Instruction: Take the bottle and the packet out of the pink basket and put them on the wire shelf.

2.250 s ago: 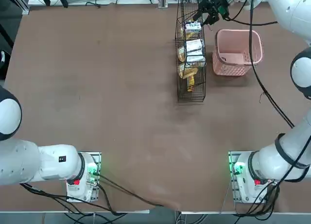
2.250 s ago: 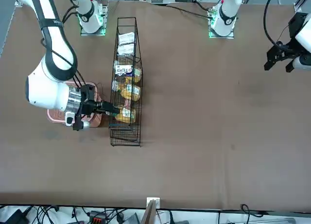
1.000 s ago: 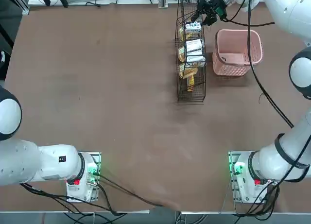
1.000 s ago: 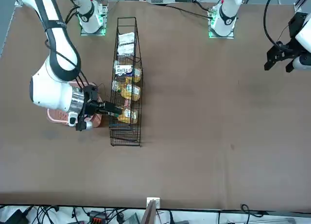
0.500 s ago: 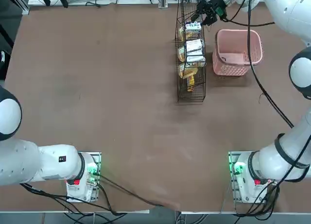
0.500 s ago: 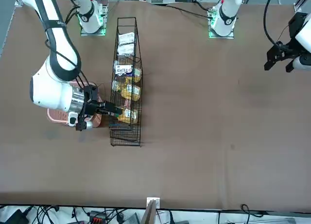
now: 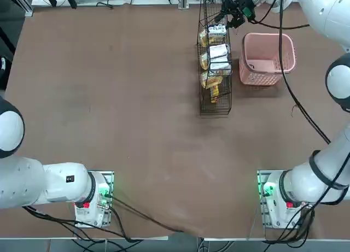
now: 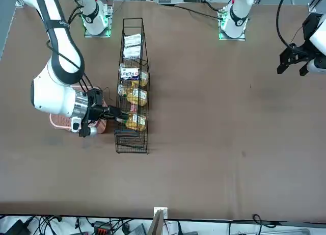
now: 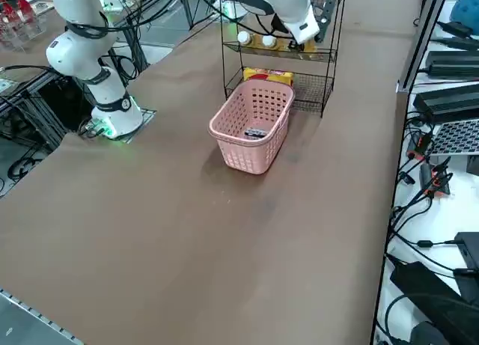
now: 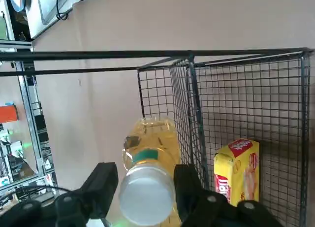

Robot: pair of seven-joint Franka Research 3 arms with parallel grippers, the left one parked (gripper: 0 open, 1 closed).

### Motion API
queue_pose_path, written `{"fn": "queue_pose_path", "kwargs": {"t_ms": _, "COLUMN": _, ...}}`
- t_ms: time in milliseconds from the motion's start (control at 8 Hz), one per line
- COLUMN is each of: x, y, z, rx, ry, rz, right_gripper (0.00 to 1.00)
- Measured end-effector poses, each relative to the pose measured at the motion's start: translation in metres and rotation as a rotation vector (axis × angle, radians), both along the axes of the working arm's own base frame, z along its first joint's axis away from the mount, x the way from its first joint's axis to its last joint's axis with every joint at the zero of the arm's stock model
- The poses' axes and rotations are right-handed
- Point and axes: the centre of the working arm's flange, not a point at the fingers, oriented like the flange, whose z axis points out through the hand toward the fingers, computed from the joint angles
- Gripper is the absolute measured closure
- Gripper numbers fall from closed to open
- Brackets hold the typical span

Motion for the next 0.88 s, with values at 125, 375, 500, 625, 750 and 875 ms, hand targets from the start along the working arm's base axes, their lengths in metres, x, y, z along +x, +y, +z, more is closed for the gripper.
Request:
{"fn": "queue_pose_path", "kwargs": {"t_ms": 125, "x": 0.001, "y": -0.001, "z": 0.001, "rx": 0.001, "ry": -0.003, "rz": 0.000, "right_gripper": 0.30}}
{"fn": "queue_pose_path", "kwargs": {"t_ms": 375, "x": 0.001, "y": -0.003, "z": 0.006, "rx": 0.001, "ry": -0.013, "rz": -0.002, "right_gripper": 0.30}}
{"fn": "queue_pose_path", "kwargs": {"t_ms": 500, "x": 0.002, "y": -0.005, "z": 0.009, "rx": 0.001, "ry": -0.021, "rz": -0.004, "right_gripper": 0.30}}
{"fn": "queue_pose_path", "kwargs": {"t_ms": 625, "x": 0.004, "y": -0.009, "z": 0.015, "rx": 0.001, "ry": -0.034, "rz": -0.006, "right_gripper": 0.30}}
{"fn": "queue_pose_path", "kwargs": {"t_ms": 750, "x": 0.005, "y": -0.015, "z": 0.020, "rx": -0.004, "ry": -0.058, "rz": 0.000, "right_gripper": 0.30}}
{"fn": "queue_pose_path", "kwargs": {"t_ms": 875, "x": 0.007, "y": -0.023, "z": 0.023, "rx": -0.010, "ry": -0.081, "rz": 0.007, "right_gripper": 0.30}}
